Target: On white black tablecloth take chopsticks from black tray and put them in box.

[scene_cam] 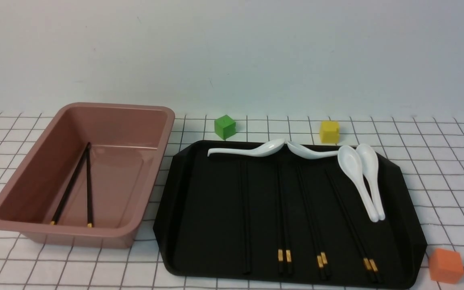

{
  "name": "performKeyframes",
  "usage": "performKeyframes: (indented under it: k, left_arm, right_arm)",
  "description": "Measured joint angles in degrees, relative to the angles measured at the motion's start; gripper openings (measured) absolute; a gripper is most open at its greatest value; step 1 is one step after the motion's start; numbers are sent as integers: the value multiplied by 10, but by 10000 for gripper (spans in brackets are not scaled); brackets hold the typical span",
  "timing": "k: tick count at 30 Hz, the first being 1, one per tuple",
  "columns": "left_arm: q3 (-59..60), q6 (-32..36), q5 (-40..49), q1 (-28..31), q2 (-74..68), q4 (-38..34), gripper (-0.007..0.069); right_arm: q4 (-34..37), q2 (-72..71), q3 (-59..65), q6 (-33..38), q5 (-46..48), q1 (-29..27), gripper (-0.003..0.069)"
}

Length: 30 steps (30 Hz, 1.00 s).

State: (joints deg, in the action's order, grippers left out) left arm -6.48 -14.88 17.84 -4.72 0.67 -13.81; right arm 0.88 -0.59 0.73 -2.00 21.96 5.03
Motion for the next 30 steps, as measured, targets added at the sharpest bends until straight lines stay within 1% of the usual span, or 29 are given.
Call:
performKeyframes:
  k: [4, 7, 30]
  left_arm:
    - [66, 1, 35, 0, 0, 24, -6]
    - [82, 1, 57, 1, 0, 33, -2]
    - [82, 2, 55, 1, 0, 36, 16]
  right_arm:
    - [0, 0, 0, 0, 0, 0, 240]
    - [0, 0, 0, 0, 0, 0, 240]
    - [0, 0, 0, 0, 0, 0, 240]
